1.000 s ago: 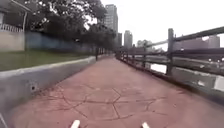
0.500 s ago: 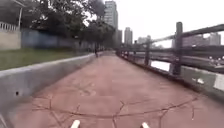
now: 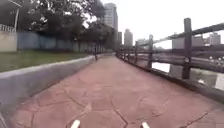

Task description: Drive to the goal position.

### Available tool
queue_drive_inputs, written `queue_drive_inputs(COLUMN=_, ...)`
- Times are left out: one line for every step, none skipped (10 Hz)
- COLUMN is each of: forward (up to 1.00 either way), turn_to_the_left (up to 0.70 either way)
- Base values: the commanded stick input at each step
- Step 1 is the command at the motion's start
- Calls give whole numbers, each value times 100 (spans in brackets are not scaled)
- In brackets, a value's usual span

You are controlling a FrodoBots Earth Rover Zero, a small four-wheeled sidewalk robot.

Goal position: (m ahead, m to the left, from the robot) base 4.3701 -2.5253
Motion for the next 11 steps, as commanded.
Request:
queue_drive_inputs(forward=70, turn_to_the_left=0)
queue_drive_inputs(forward=70, turn_to_the_left=0)
queue_drive_inputs(forward=70, turn_to_the_left=0)
queue_drive_inputs(forward=70, turn_to_the_left=0)
queue_drive_inputs(forward=70, turn_to_the_left=0)
queue_drive_inputs(forward=70, turn_to_the_left=0)
queue_drive_inputs(forward=70, turn_to_the_left=0)
queue_drive_inputs(forward=70, turn_to_the_left=0)
queue_drive_inputs(forward=70, turn_to_the_left=0)
queue_drive_inputs(forward=70, turn_to_the_left=0)
queue_drive_inputs(forward=70, turn_to_the_left=0)
